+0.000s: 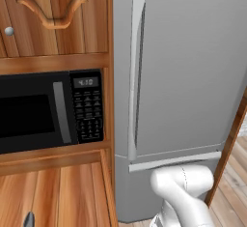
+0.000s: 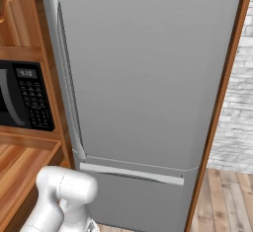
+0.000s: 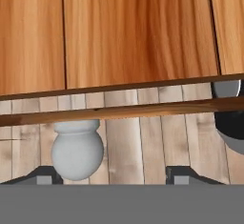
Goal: Take the tongs from the drawer on the left and place them on the dining counter next to the tray containing the kebab skewer.
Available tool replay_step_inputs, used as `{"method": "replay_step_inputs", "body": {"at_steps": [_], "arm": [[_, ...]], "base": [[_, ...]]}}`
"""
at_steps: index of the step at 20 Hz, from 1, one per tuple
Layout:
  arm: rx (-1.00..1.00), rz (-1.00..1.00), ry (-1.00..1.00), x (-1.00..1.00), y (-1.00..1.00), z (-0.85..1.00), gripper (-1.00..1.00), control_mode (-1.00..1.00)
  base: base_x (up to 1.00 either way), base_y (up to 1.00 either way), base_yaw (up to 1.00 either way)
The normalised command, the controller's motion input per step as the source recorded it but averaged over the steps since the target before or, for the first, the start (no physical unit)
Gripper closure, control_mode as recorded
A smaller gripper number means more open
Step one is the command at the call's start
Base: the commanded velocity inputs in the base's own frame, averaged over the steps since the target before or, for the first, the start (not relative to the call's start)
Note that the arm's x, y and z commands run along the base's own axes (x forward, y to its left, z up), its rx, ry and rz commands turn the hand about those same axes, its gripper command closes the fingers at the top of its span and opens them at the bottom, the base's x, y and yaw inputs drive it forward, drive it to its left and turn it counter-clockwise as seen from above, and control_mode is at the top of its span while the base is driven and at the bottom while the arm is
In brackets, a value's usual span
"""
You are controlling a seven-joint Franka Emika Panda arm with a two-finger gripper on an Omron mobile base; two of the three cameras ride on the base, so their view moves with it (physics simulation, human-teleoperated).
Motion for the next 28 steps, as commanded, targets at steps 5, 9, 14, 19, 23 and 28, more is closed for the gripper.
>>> {"method": "replay_step_inputs", "body": {"at_steps": [5,9,14,19,23,28], "arm": [[0.03,0.00,-0.06,-0.51,-0.32,0.25,-1.00,-1.00],[0.00,0.00,0.00,0.00,0.00,0.00,-1.00,-1.00],[0.00,0.00,0.00,0.00,0.00,0.00,-1.00,-1.00],[0.00,0.00,0.00,0.00,0.00,0.00,-1.00,-1.00],[0.00,0.00,0.00,-0.03,0.00,0.00,-1.00,-1.00],[0.00,0.00,0.00,-0.15,-0.17,0.00,-1.00,-1.00]], "base": [[0.00,0.00,0.00],[0.00,0.00,0.00],[0.00,0.00,0.00],[0.00,0.00,0.00],[0.00,0.00,0.00],[0.00,0.00,0.00]]}}
